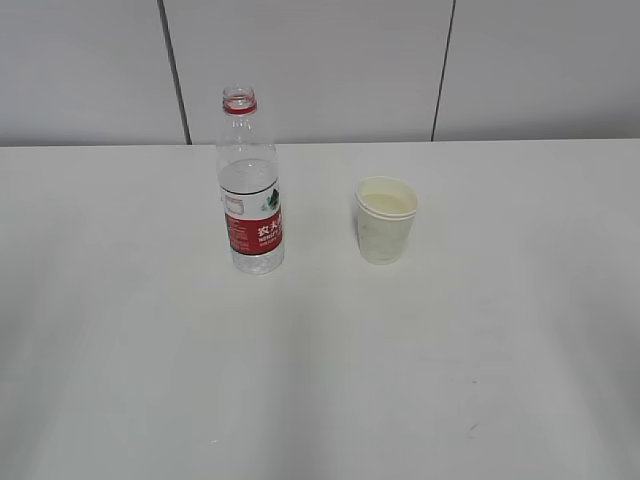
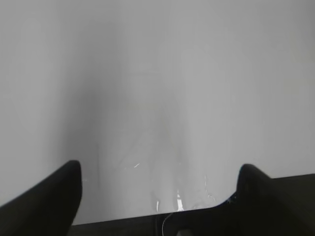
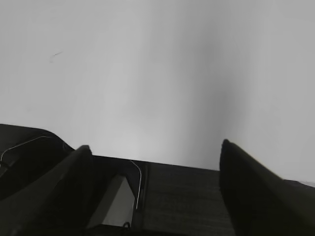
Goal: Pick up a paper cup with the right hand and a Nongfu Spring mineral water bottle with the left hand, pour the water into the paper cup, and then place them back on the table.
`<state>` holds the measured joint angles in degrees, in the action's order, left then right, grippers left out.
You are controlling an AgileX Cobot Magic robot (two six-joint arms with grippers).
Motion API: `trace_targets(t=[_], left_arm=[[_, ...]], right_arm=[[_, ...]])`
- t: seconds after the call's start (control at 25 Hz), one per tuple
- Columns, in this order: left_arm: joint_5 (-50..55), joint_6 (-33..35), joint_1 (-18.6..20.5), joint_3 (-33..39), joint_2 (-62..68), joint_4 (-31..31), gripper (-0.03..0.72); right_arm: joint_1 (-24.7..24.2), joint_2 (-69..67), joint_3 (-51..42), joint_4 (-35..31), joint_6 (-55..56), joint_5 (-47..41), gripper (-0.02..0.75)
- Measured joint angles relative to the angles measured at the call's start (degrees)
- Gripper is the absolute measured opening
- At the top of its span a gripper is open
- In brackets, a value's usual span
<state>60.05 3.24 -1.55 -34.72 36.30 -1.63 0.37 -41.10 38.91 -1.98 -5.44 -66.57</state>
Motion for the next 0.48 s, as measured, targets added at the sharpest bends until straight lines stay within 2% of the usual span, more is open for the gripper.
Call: trace_targets(t=[0.16, 0.48], left_arm=[[-1.2, 0.0, 0.0, 3.0, -7.3, -1.1, 0.569], [-2.4, 0.0, 0.0, 3.0, -21.0, -1.4, 0.554]], right_arm=[[0.0, 8.4, -5.1, 0.0, 0.0, 0.0, 0.588], [0.0, 25.2, -10.7, 0.0, 0.0, 0.8, 0.588]])
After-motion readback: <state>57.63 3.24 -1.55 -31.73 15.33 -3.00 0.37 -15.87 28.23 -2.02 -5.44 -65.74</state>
